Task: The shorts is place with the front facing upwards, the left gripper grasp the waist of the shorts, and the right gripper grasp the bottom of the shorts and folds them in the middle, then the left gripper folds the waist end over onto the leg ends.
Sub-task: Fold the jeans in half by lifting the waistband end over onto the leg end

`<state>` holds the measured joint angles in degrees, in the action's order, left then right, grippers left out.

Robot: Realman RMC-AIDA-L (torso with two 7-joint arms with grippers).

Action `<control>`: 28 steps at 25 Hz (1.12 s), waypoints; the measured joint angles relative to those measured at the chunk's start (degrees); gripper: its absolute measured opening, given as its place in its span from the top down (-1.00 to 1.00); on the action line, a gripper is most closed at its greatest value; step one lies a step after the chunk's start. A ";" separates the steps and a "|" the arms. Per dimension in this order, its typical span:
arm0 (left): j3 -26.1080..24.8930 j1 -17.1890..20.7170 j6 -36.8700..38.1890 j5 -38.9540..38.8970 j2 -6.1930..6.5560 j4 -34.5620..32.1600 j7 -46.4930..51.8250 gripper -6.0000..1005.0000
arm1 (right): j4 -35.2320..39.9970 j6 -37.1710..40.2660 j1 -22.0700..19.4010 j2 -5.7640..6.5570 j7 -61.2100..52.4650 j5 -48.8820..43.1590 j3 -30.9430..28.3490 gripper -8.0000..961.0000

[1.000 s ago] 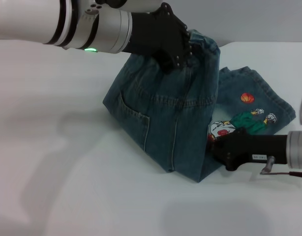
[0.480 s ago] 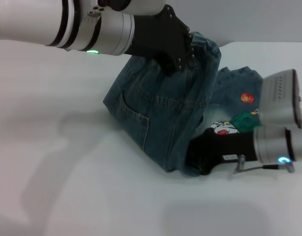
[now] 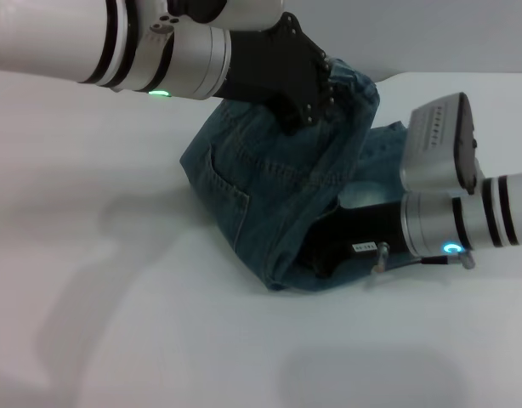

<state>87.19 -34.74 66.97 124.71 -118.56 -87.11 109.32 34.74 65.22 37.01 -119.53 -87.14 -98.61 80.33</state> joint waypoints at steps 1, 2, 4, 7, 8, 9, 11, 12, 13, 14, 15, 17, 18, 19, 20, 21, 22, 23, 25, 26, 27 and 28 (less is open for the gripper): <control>0.00 0.01 0.00 0.00 0.00 0.07 -0.02 0.85 | -0.14 -0.12 0.34 -0.02 0.12 0.11 0.05 0.99; 0.00 0.01 0.00 0.00 0.00 0.07 -0.02 0.85 | -0.19 -0.20 0.57 -0.03 0.24 0.27 0.09 0.99; 0.00 0.02 -0.22 0.00 0.00 0.21 -0.28 0.85 | -0.28 -0.28 1.09 -0.06 0.49 0.89 0.36 0.99; 0.00 0.02 -0.33 0.00 0.00 0.27 -0.52 0.85 | -0.39 -0.29 1.78 -0.07 0.62 1.93 1.29 0.99; 0.00 0.02 -0.36 0.00 0.00 0.29 -0.57 0.85 | -0.39 -0.29 1.99 -0.07 0.63 2.10 1.67 0.99; 0.00 0.03 -0.37 0.00 0.00 0.31 -0.58 0.85 | -0.40 -0.29 2.17 -0.07 0.64 2.23 1.99 0.99; 0.00 0.02 -0.48 0.00 0.00 0.35 -0.62 0.85 | -0.40 -0.29 2.51 -0.07 0.66 2.66 2.60 0.99; 0.01 0.02 -0.56 0.00 0.00 0.35 -0.65 0.85 | -0.40 -0.29 2.72 -0.07 0.68 3.02 2.98 0.99; 0.00 0.02 -0.60 0.00 0.00 0.37 -0.67 0.85 | -0.41 -0.29 2.84 -0.06 0.69 3.30 3.23 0.99; 0.01 0.03 -0.65 0.00 0.00 0.41 -0.68 0.85 | -0.41 -0.28 2.96 -0.06 0.71 3.48 3.41 0.99; 0.03 0.02 -0.67 0.00 0.00 0.46 -0.69 0.85 | -0.41 -0.28 3.05 -0.05 0.73 3.56 3.47 0.99; 0.12 0.02 -0.73 0.00 0.00 0.64 -0.69 0.85 | -0.41 -0.24 3.21 -0.04 0.74 3.59 3.49 0.99; 0.12 0.02 -0.73 0.00 0.00 0.64 -0.69 0.85 | -0.41 -0.18 3.18 -0.02 0.74 3.60 3.52 0.99; 0.15 0.02 -0.75 0.00 0.00 0.75 -0.70 0.85 | -0.35 -0.04 2.99 0.02 0.95 3.61 3.54 0.99; 0.15 0.02 -0.75 0.00 0.00 0.75 -0.70 0.85 | -0.23 0.14 2.67 0.07 1.31 3.61 3.57 0.99; 0.17 0.02 -0.77 0.00 0.00 0.81 -0.73 0.85 | 0.05 0.31 2.12 0.11 1.81 3.62 3.57 0.99; 0.18 0.02 -0.80 0.01 0.00 0.94 -0.77 0.85 | 0.44 0.43 1.62 0.14 2.22 3.62 3.57 0.99; 0.18 0.06 -0.83 0.02 0.00 0.97 -0.77 0.85 | 0.97 0.61 0.85 0.15 2.72 3.62 3.58 0.99; 0.18 0.10 -0.90 0.03 0.02 0.98 -0.78 0.85 | 2.91 0.84 -1.22 0.16 2.99 3.62 3.59 0.99; 0.16 0.17 -1.11 0.10 0.07 1.00 -0.78 0.85 | 3.55 0.86 -1.96 0.16 3.01 3.63 3.57 0.99; 0.14 0.18 -1.16 0.14 0.08 1.00 -0.78 0.85 | 4.44 0.88 -3.05 0.18 3.02 3.63 3.43 0.99; 0.09 0.21 -1.20 0.23 0.11 1.00 -0.78 0.85 | 5.10 0.88 -3.87 0.20 3.02 3.63 3.32 0.99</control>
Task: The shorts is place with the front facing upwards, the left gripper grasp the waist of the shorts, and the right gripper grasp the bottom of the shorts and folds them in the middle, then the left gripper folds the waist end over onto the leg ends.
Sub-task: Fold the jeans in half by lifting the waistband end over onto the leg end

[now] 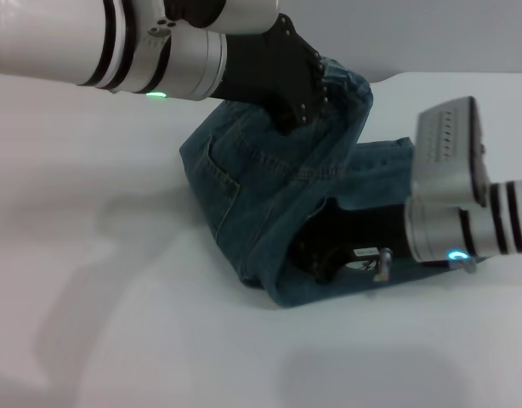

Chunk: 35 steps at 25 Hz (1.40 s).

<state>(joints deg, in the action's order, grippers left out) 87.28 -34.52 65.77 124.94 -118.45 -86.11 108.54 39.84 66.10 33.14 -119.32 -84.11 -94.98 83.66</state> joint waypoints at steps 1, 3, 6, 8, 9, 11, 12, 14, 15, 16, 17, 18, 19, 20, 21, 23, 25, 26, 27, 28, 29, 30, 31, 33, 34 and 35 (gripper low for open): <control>-0.03 0.03 -0.02 0.05 0.02 0.00 0.00 0.85 | 0.75 0.00 -0.97 0.05 0.00 0.00 -0.15 0.99; -0.05 0.10 -0.05 0.11 0.07 0.00 0.00 0.85 | 2.13 -0.04 -2.56 0.12 0.03 0.00 -0.29 0.99; -0.13 0.23 -0.13 0.19 0.07 0.00 0.00 0.85 | 3.55 -0.09 -4.52 0.17 0.07 0.00 -0.95 0.99; -0.14 0.36 -0.23 0.22 0.07 0.00 0.00 0.85 | 3.73 0.06 -5.21 0.21 0.09 -0.05 -1.85 0.99; -0.14 0.39 -0.27 0.22 0.07 0.00 0.00 0.85 | 3.75 0.10 -5.49 0.21 0.09 -0.14 -2.20 0.99; -0.16 0.43 -0.31 0.22 0.10 0.02 0.00 0.85 | 3.76 0.11 -5.94 0.22 0.24 -0.29 -2.77 0.99; -0.15 0.45 -0.32 0.22 0.12 0.05 0.00 0.85 | 3.88 0.13 -6.55 0.21 0.92 -0.36 -3.71 0.99; -0.08 0.51 -0.32 0.22 0.14 0.06 0.00 0.85 | 3.95 0.13 -6.92 0.19 1.33 -0.36 -4.29 0.99; -0.02 0.55 -0.32 0.22 0.14 0.07 0.00 0.85 | 4.05 0.15 -7.27 0.14 1.75 -0.37 -4.94 0.99; 0.02 0.59 -0.32 0.22 0.15 0.09 0.00 0.85 | 4.12 0.16 -7.60 0.10 2.08 -0.37 -5.80 0.99; 0.04 0.61 -0.32 0.22 0.15 0.11 0.00 0.85 | 4.13 0.16 -7.82 0.10 2.25 -0.38 -6.70 0.99; 0.05 0.62 -0.32 0.22 0.16 0.13 0.00 0.85 | 4.10 0.17 -8.05 0.12 2.30 -0.42 -7.78 0.99; 0.06 0.64 -0.32 0.22 0.16 0.17 0.00 0.85 | 4.07 0.17 -8.19 0.14 2.30 -0.45 -8.51 0.99; 0.07 0.67 -0.32 0.22 0.16 0.18 0.00 0.85 | 4.07 0.17 -8.46 0.18 2.38 -0.47 -9.47 0.99; 0.08 0.69 -0.32 0.22 0.16 0.29 0.01 0.85 | 4.08 0.17 -8.75 0.20 2.56 -0.49 -10.37 0.99; 0.08 0.71 -0.32 0.22 0.14 0.52 0.00 0.85 | 4.19 0.17 -9.32 0.19 3.11 -0.50 -12.09 0.99; 0.22 0.69 -0.32 0.17 0.10 0.67 0.00 0.85 | 4.28 0.12 -9.84 0.13 3.59 -0.50 -13.91 0.99; 0.35 0.69 -0.35 0.13 0.10 0.68 0.00 0.85 | 4.28 -0.01 -10.08 0.11 3.71 -0.47 -14.98 0.99; 0.47 0.67 -0.45 0.08 0.09 0.68 -0.01 0.85 | 4.27 -0.16 -10.26 0.09 3.79 -0.40 -15.88 0.99; 0.57 0.63 -0.50 0.03 0.06 0.68 -0.07 0.85 | 4.14 -0.37 -10.45 0.11 3.83 -0.37 -17.36 0.99; 0.60 0.54 -0.58 -0.06 0.02 0.68 -0.20 0.85 | 4.07 -0.41 -10.58 0.11 3.94 -0.36 -18.28 0.99; 0.61 0.43 -0.66 -0.14 -0.03 0.68 -0.29 0.85 | 4.06 -0.48 -10.75 0.13 4.13 -0.34 -19.45 0.99; 0.61 0.34 -0.70 -0.21 -0.05 0.70 -0.37 0.85 | 4.08 -0.49 -10.99 0.14 4.37 -0.31 -20.64 0.99; 0.71 0.20 -0.85 -0.26 -0.09 0.72 -0.47 0.85 | 4.22 -0.48 -11.44 0.15 4.89 -0.25 -23.22 0.99; 1.27 0.06 -1.19 -0.31 -0.15 0.76 -0.49 0.85 | 4.26 -0.46 -11.62 0.14 5.07 -0.22 -24.50 0.99; 1.27 0.06 -1.19 -0.31 -0.15 0.76 -0.49 0.85 | 4.26 -0.46 -11.76 0.14 5.24 -0.21 -25.99 0.99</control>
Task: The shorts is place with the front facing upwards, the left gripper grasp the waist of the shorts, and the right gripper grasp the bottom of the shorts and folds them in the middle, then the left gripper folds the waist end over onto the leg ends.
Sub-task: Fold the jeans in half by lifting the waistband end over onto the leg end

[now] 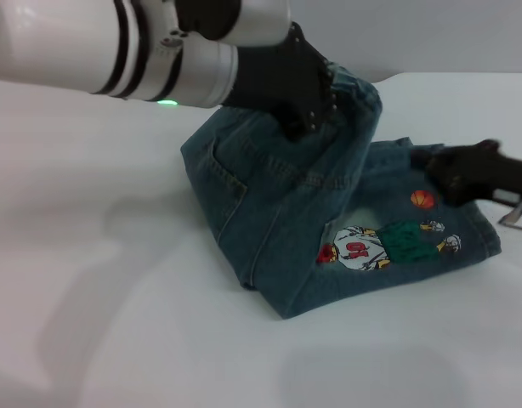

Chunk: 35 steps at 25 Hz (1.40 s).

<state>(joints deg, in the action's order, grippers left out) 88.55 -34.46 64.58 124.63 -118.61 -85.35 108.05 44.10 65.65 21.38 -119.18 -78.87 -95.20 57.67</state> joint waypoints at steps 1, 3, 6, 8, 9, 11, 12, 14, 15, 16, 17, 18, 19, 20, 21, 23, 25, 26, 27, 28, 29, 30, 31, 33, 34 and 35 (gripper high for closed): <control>0.49 -0.03 -0.32 -0.02 -0.03 0.00 -0.01 0.85 | -0.04 0.00 -0.11 0.02 0.09 0.01 -1.32 0.99; 1.02 -0.07 -0.67 -0.05 -0.05 0.00 -0.01 0.85 | -0.23 -0.11 -0.26 0.06 0.19 0.03 -3.50 0.99; 2.44 -0.53 -1.64 -0.20 -0.09 0.00 -0.03 0.84 | -0.39 -0.59 -0.67 0.09 0.63 0.05 -5.15 0.99; 2.76 -0.55 -1.85 -0.38 -0.11 0.00 -0.03 0.84 | -0.43 -1.09 -0.94 0.08 0.85 0.06 -5.81 0.99; 3.45 -0.59 -2.34 -0.97 -0.13 0.01 -0.05 0.84 | -0.45 -1.49 -1.05 0.05 0.87 0.06 -6.22 0.99; 3.87 -0.68 -2.70 -1.41 -0.13 0.01 -0.09 0.84 | -0.54 -2.56 -1.29 -0.01 0.88 0.42 -7.08 0.99; 3.87 -0.68 -2.70 -1.41 -0.13 0.01 -0.09 0.84 | -0.73 -3.17 -1.45 -0.04 1.05 1.11 -7.56 0.99; 4.84 -0.77 -3.48 -2.10 -0.14 0.02 -0.12 0.84 | -1.40 -4.19 -1.85 0.00 1.99 3.43 -8.21 0.99; 5.18 -0.78 -3.75 -2.33 -0.14 0.02 -0.12 0.84 | -1.82 -4.58 -2.15 0.07 2.85 5.02 -8.48 0.99; 5.48 -0.81 -3.95 -2.54 -0.14 0.02 -0.12 0.84 | -2.16 -4.94 -2.47 0.13 3.76 6.61 -8.74 0.99; 5.48 -0.81 -3.95 -2.54 -0.14 0.02 -0.12 0.84 | -2.43 -5.38 -3.07 0.17 5.05 8.97 -9.42 0.99; 5.48 -0.81 -3.95 -2.54 -0.14 0.02 -0.12 0.84 | -2.43 -5.38 -3.07 0.17 5.05 8.97 -9.42 0.99; 5.48 -0.81 -3.95 -2.54 -0.14 0.02 -0.12 0.84 | -2.51 -5.47 -3.25 0.17 5.43 9.68 -9.80 0.99; 5.95 -0.84 -4.34 -2.75 -0.14 0.03 -0.14 0.84 | -2.62 -5.51 -3.40 0.18 5.68 10.03 -10.11 0.99; 5.95 -0.84 -4.34 -2.75 -0.14 0.03 -0.14 0.84 | -2.68 -5.51 -3.48 0.18 5.84 10.18 -10.28 0.99; 7.52 -0.87 -5.77 -3.31 -0.13 0.49 -0.19 0.84 | -2.70 -5.52 -3.61 0.18 5.92 10.19 -10.49 0.99; 7.52 -0.87 -5.77 -3.31 -0.13 0.49 -0.19 0.84 | -2.81 -5.53 -3.71 0.18 5.94 10.20 -10.50 0.99; 8.23 -0.87 -6.65 -3.66 -0.13 1.06 -0.20 0.84 | -2.91 -5.52 -3.74 0.18 5.96 10.21 -10.51 0.99; 8.23 -0.87 -6.65 -3.66 -0.13 1.06 -0.20 0.84 | -3.05 -5.48 -3.74 0.18 5.98 10.21 -10.51 0.99; 8.85 -0.87 -7.86 -4.81 -0.13 2.10 -0.76 0.84 | -3.16 -5.42 -3.76 0.18 5.99 10.21 -10.51 0.99; 8.85 -0.87 -7.86 -4.81 -0.13 2.10 -0.76 0.84 | -3.21 -5.38 -3.76 0.18 5.99 10.21 -10.53 0.99; 9.03 -0.85 -8.12 -5.22 -0.13 2.18 -1.14 0.84 | -3.22 -5.35 -3.77 0.18 6.00 10.21 -10.53 0.99; 9.17 -0.78 -8.50 -5.59 -0.13 2.19 -1.50 0.84 | -3.25 -5.33 -3.78 0.18 6.00 10.21 -10.54 0.99; 9.17 -0.78 -8.50 -5.59 -0.13 2.19 -1.50 0.84 | -3.29 -5.29 -3.78 0.18 6.01 10.21 -10.55 0.99; 9.34 -0.72 -8.86 -5.78 -0.13 2.20 -1.70 0.84 | -3.31 -5.28 -3.76 0.18 6.01 10.20 -10.56 0.99; 9.79 -0.66 -9.80 -5.91 -0.13 2.18 -1.88 0.84 | -3.31 -5.27 -3.73 0.18 6.01 10.18 -10.55 0.99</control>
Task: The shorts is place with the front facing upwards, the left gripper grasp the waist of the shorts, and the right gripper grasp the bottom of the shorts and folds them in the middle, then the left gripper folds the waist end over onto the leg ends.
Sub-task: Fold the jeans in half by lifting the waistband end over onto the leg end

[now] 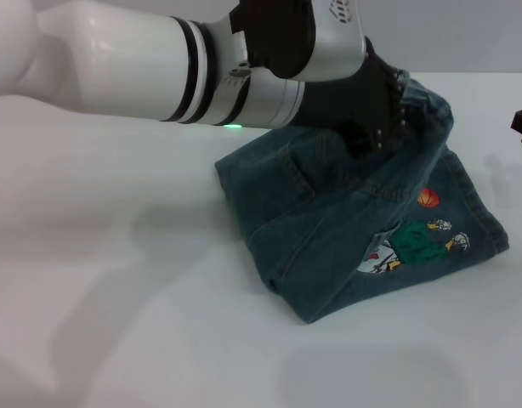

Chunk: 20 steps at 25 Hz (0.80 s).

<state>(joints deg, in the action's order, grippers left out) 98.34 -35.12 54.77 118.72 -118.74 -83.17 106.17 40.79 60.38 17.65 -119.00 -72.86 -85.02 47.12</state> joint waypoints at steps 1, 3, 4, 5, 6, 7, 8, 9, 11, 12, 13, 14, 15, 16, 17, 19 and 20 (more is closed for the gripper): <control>0.31 0.01 -0.52 0.00 0.00 -0.05 -0.11 0.84 | -0.02 0.00 0.04 0.00 0.00 -0.03 0.07 0.99; 0.75 0.02 -1.41 0.00 0.00 -0.11 -0.24 0.84 | -0.08 -0.01 0.12 0.00 0.00 -0.11 0.27 0.99; 1.24 0.05 -2.39 0.00 0.00 -0.11 -0.27 0.84 | -0.15 -0.03 0.18 0.00 0.01 -0.14 0.38 0.99; 2.66 0.50 -5.88 -0.02 0.00 -0.07 -0.21 0.84 | -0.22 -0.05 0.22 0.00 0.03 -0.19 0.44 0.99; 3.45 0.84 -7.49 0.00 0.00 -0.02 -0.21 0.84 | -0.37 -0.05 0.29 0.00 0.08 -0.21 0.48 0.99; 4.43 1.32 -9.49 0.07 0.00 0.00 -0.24 0.84 | -0.47 -0.04 0.33 0.00 0.13 -0.23 0.49 0.99; 5.36 1.75 -11.11 0.18 0.00 0.05 -0.32 0.84 | -0.56 -0.02 0.36 0.00 0.19 -0.23 0.50 0.99; 5.95 1.98 -11.94 0.29 0.00 0.05 -0.39 0.84 | -0.61 0.01 0.36 0.01 0.19 -0.24 0.51 0.99; 5.96 1.99 -12.06 0.24 0.00 0.05 -0.29 0.76 | -0.63 0.09 0.36 0.05 0.20 -0.26 0.51 0.99; 5.89 1.99 -12.07 0.15 0.00 0.05 -0.17 0.67 | -0.63 0.16 0.36 0.05 0.20 -0.26 0.51 0.99; 5.74 1.99 -12.07 0.08 0.02 0.05 -0.08 0.59 | -0.65 0.22 0.36 0.06 0.20 -0.27 0.52 0.99; 5.67 2.00 -12.02 0.08 0.04 0.05 -0.06 0.51 | -0.67 0.26 0.36 0.07 0.20 -0.28 0.53 0.99; 5.62 2.04 -11.97 0.07 0.04 0.05 -0.05 0.42 | -0.69 0.31 0.36 0.08 0.20 -0.29 0.56 0.99; 5.60 2.10 -11.87 0.06 0.06 0.04 -0.04 0.33 | -0.71 0.33 0.36 0.08 0.20 -0.29 0.58 0.99; 5.63 2.20 -11.44 0.03 0.10 -0.07 -0.14 0.24 | -0.72 0.34 0.36 0.08 0.20 -0.28 0.58 0.99; 5.69 2.23 -11.28 0.02 0.12 -0.13 -0.21 0.05 | -0.72 0.34 0.37 0.08 0.20 -0.21 0.43 0.99; 6.03 2.30 -10.51 0.01 0.13 -0.36 -0.60 -0.04 | -0.72 0.34 0.37 0.09 0.20 -0.15 0.31 0.99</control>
<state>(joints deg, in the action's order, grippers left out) 104.37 -32.82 44.27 118.73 -118.61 -83.53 105.57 40.07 60.72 18.02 -118.91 -72.66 -85.17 47.43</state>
